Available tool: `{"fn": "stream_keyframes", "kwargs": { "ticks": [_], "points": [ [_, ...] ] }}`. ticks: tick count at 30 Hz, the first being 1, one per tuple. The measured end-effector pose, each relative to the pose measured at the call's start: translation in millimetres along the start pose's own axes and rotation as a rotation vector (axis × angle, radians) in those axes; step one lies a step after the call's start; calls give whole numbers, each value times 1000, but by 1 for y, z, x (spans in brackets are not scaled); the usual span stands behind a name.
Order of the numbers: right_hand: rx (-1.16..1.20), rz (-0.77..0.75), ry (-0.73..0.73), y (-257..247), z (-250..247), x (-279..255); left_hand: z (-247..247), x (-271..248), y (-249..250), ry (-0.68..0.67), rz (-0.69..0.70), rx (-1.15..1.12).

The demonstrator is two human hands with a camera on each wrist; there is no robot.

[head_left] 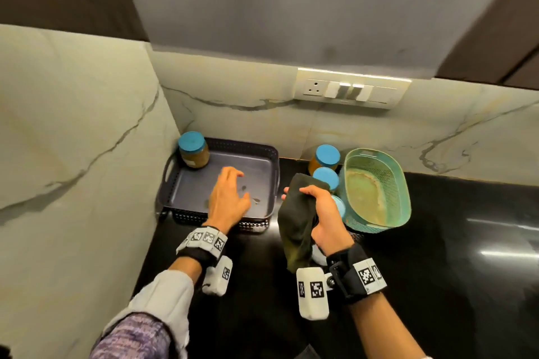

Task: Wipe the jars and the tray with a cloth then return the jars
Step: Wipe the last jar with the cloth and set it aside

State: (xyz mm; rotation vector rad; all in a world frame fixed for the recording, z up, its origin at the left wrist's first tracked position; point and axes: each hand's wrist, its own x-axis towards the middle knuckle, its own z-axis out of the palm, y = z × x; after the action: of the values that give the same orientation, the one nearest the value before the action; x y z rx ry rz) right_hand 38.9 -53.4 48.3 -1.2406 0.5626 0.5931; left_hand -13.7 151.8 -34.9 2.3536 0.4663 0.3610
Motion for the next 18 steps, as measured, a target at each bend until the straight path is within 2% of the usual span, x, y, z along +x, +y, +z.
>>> {"fn": "stream_keyframes", "kwargs": {
  "ticks": [3, 7, 14, 16, 18],
  "points": [
    [-49, 26, -27, 8, 38, 10, -28, 40, -37, 108, -145, 63],
    [-81, 57, -41, 21, 68, 18, -60, 102, -72, 125, -286, 122],
    [-66, 90, -5, 38, 75, 12, -61, 165, -108, -60, -351, 263],
    [-68, 80, -11, 35, 70, 9, -57, 172, -114, -66, -356, 262],
    [-57, 61, 43, 34, 63, 12, -58, 174, -115, -17, -348, 248]
  ]
}}
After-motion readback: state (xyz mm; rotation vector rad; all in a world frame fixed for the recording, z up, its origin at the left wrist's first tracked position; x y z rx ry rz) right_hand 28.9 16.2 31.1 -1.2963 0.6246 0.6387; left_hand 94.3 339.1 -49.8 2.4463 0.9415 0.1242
